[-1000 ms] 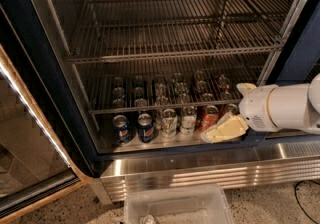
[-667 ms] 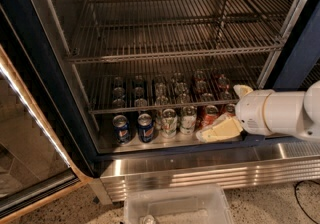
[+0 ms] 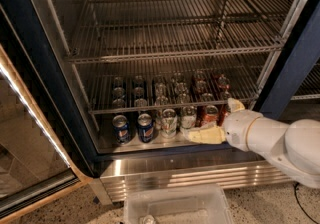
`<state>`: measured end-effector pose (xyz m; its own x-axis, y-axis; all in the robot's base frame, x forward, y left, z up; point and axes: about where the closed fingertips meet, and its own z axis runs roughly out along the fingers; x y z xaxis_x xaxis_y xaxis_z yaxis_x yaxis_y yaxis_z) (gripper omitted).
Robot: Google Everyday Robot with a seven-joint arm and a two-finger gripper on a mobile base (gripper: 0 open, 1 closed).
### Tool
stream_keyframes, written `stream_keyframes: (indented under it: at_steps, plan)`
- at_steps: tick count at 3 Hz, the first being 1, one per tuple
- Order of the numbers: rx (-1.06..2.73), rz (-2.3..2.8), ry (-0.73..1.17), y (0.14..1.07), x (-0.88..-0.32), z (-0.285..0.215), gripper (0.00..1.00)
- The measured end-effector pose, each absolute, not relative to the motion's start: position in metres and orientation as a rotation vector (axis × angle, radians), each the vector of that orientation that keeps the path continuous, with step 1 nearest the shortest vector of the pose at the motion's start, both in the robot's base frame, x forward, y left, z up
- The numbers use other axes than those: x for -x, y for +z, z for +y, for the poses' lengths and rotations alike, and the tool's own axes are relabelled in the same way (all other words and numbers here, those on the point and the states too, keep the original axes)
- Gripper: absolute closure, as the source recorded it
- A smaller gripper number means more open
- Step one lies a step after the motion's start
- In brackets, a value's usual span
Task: Pick 7up can from bottom shelf of fridge
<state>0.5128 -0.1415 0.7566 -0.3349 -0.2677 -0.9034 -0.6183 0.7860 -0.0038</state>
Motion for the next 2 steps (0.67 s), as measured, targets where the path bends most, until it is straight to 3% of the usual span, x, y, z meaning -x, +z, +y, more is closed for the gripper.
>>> stream_keyframes:
  at_steps: [2]
  plan:
    - [0.548,1.906,0.501,0.7292,-0.5226,-0.1311,0.0]
